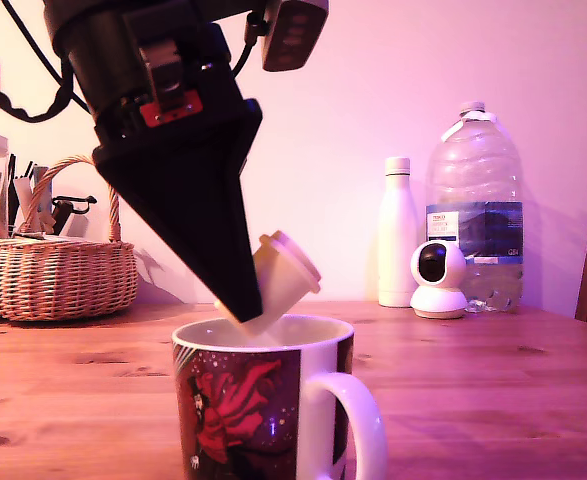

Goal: Pick up the coffee capsules from the table one by one and drop them inside the nearest coffee cup

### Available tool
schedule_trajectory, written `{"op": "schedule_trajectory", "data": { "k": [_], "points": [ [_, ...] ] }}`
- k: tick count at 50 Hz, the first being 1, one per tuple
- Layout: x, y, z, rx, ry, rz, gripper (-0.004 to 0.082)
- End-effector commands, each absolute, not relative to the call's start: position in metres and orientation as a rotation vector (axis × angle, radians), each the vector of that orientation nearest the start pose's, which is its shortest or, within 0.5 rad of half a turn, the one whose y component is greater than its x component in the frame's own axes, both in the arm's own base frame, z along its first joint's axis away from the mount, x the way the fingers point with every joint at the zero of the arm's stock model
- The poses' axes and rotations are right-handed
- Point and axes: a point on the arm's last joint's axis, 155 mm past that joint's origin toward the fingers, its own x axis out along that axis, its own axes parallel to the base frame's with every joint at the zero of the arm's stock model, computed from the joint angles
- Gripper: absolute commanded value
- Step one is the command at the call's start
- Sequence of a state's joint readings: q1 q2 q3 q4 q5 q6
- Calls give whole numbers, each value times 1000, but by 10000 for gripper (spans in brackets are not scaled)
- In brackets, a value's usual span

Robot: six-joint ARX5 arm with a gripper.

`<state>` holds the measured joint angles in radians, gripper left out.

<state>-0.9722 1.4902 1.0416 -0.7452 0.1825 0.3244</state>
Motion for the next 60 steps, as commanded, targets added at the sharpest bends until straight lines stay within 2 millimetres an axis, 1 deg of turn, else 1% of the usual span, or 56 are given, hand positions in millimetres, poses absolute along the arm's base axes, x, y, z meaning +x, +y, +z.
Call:
{"op": "schedule_trajectory", "data": {
  "k": [1, 3, 5, 21, 24, 28, 30, 31, 32, 34, 36, 38, 39, 40, 50, 55, 60],
  "points": [
    [164, -306, 86, 723, 976, -1207, 643],
    [166, -307, 86, 725, 967, -1201, 701],
    [166, -308, 87, 724, 963, -1203, 722],
    [164, -309, 87, 728, 958, -1210, 720],
    [164, -310, 89, 725, 950, -1211, 696],
    [165, -312, 95, 716, 928, -1213, 626],
    [166, -313, 99, 710, 909, -1215, 561],
    [166, -314, 102, 706, 899, -1216, 515],
    [167, -314, 104, 702, 889, -1217, 459],
    [167, -316, 110, 694, 869, -1219, 320],
    [168, -317, 115, 684, 849, -1222, 146],
    [170, -317, 120, 667, 839, -1218, -3],
    [171, -317, 122, 661, 831, -1218, -36],
    [172, -317, 125, 655, 823, -1216, -9],
    [187, -315, 148, 589, 750, -1196, -19],
    [194, -314, 167, 519, 704, -1194, -19],
    [209, -307, 187, 471, 642, -1156, -19]
  ]
}}
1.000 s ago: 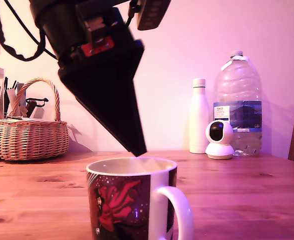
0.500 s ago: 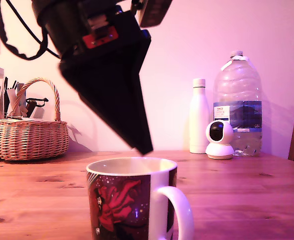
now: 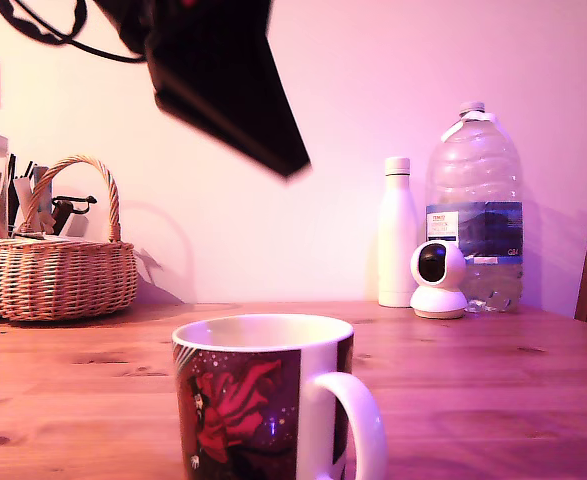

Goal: Pick up the coffee capsules from the table one by one and drop them inside the nearest coffee cup

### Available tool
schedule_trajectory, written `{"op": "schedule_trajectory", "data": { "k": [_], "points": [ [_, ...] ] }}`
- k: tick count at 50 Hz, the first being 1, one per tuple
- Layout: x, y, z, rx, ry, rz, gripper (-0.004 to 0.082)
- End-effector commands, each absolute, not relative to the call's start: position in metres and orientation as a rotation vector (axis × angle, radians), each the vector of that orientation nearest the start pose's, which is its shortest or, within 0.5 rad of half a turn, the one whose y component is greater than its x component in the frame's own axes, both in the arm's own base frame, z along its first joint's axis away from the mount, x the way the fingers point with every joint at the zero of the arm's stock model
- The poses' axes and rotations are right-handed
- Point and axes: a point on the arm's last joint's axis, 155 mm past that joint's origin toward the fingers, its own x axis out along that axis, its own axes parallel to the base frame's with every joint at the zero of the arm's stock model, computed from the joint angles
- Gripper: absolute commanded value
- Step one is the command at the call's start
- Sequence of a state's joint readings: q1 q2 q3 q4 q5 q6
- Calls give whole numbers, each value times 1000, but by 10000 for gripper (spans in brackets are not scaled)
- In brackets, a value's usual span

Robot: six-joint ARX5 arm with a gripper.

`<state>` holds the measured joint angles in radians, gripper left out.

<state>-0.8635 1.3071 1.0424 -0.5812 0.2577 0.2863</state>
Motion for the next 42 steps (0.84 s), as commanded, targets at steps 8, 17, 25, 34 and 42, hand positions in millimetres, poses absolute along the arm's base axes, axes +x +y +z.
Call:
{"op": "schedule_trajectory", "data": {
  "k": [8, 17, 25, 34, 42],
  "points": [
    [231, -285, 213, 403, 581, -1070, -19],
    [253, -253, 229, 348, 536, -973, -19],
    [266, -222, 235, 296, 527, -875, -19],
    [271, -193, 241, 250, 506, -785, -19],
    [270, -172, 239, 230, 497, -729, -19]
  ]
}}
